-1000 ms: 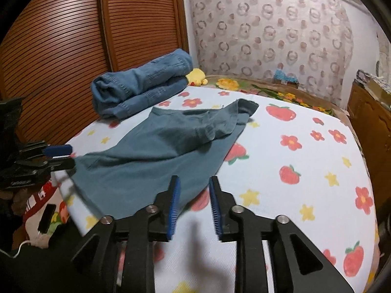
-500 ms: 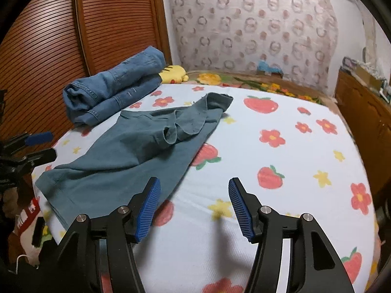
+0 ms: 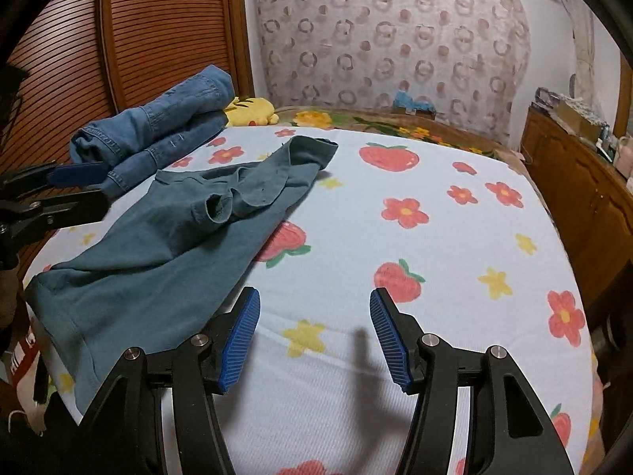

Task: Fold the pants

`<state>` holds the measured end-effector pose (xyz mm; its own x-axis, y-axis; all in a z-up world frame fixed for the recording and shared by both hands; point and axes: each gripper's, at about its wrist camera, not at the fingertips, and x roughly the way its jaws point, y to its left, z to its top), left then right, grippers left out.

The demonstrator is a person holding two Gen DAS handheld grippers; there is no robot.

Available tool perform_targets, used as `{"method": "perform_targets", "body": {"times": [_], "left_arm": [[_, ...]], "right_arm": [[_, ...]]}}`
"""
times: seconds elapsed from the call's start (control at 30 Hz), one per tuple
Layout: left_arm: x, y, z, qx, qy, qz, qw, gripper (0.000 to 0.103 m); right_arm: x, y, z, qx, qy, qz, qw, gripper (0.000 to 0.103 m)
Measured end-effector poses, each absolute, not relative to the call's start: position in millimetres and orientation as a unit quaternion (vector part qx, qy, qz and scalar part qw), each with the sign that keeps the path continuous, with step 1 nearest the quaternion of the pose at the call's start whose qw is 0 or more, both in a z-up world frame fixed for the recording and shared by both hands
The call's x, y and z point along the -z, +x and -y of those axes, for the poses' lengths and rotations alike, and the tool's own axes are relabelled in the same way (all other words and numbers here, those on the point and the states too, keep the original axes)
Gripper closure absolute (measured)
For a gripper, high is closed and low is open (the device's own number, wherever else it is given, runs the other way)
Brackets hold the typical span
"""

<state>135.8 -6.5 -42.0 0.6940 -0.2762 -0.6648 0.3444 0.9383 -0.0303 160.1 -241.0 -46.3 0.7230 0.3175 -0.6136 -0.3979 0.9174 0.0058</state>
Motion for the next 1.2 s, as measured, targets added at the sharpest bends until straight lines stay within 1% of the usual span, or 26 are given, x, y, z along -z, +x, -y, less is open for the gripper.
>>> {"method": "perform_targets", "body": {"times": [0.17,0.23,0.27,0.33,0.37,0.43,0.47,0.5,0.53,0.57,0.63,0.67,0.9,1.2], "left_arm": [[50.8,155.5,27.2,0.192,0.07,-0.375,0.904,0.044],[56.5,164.2,34.7,0.199,0.078,-0.386,0.897,0.045],[58.9,167.2,36.6,0.201,0.081,-0.392,0.894,0.048],[65.6,173.6,41.1,0.201,0.092,-0.403,0.888,0.051],[69.2,176.8,43.1,0.2,0.098,-0.409,0.885,0.054],[74.0,182.1,45.1,0.191,0.108,-0.419,0.881,0.062],[75.2,184.2,45.2,0.189,0.111,-0.421,0.88,0.07],[74.7,185.2,44.1,0.189,0.111,-0.421,0.88,0.08],[73.3,185.4,42.3,0.19,0.109,-0.42,0.881,0.085],[70.2,185.1,38.9,0.191,0.105,-0.419,0.882,0.093],[63.2,184.1,32.4,0.189,0.098,-0.411,0.886,0.094],[58.4,183.8,27.8,0.185,0.098,-0.407,0.889,0.097],[27.9,194.3,-16.7,0.147,0.078,-0.379,0.91,0.098],[32.5,216.9,-72.6,0.069,0.066,-0.38,0.92,0.098]], "right_arm": [[46.4,156.8,241.7,-0.195,-0.067,-0.315,0.926,0.043],[46.6,156.8,244.9,-0.195,-0.061,-0.315,0.927,0.043],[46.7,156.7,246.3,-0.196,-0.058,-0.315,0.927,0.043],[47.0,156.7,248.9,-0.198,-0.052,-0.315,0.927,0.043],[47.2,157.1,250.2,-0.197,-0.049,-0.315,0.927,0.043],[47.4,156.8,251.5,-0.198,-0.047,-0.316,0.927,0.043],[47.4,156.3,250.8,-0.199,-0.049,-0.316,0.927,0.043],[47.2,155.7,250.3,-0.2,-0.05,-0.315,0.927,0.043],[47.3,154.8,249.9,-0.201,-0.052,-0.313,0.927,0.043],[47.4,154.0,249.8,-0.2,-0.053,-0.312,0.927,0.043],[47.6,154.3,249.5,-0.199,-0.054,-0.31,0.928,0.043],[47.8,154.2,249.6,-0.199,-0.054,-0.309,0.928,0.043],[48.3,155.0,250.4,-0.201,-0.053,-0.31,0.928,0.043],[48.3,155.6,249.6,-0.2,-0.054,-0.311,0.928,0.043]]}}
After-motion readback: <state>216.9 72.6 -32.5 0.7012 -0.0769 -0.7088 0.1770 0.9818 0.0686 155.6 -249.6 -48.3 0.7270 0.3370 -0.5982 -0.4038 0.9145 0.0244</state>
